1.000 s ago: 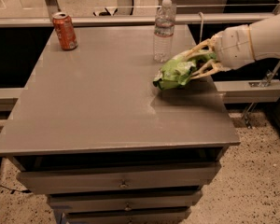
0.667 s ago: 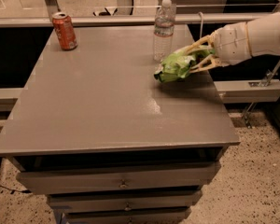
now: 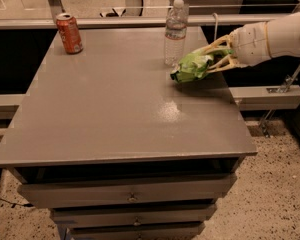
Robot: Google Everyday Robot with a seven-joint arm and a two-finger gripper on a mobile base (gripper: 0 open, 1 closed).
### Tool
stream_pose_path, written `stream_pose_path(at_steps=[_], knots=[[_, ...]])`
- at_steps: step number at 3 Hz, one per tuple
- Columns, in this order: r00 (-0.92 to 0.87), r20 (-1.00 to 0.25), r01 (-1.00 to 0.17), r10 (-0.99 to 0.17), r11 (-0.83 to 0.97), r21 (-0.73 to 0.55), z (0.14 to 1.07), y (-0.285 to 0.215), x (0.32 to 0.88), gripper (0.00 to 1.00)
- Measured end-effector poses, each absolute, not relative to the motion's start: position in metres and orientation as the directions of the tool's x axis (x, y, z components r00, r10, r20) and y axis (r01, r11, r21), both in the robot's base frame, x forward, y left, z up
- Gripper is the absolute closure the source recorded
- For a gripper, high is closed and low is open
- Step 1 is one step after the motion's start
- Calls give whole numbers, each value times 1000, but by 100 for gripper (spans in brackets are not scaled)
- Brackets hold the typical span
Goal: Move green rice chip bag near water bottle
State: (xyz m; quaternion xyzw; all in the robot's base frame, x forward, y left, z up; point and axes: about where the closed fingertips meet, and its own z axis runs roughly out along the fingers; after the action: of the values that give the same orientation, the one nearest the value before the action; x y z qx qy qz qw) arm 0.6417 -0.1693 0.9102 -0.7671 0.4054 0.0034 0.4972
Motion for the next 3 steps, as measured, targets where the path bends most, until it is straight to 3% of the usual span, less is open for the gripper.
stream_pose_path(at_steps=[1,3], knots=[[660,-417,-633,-625,-164,-756,904,-176,642,82],[648,-435,-646,-625,-149,-749,888,-176,643,36]])
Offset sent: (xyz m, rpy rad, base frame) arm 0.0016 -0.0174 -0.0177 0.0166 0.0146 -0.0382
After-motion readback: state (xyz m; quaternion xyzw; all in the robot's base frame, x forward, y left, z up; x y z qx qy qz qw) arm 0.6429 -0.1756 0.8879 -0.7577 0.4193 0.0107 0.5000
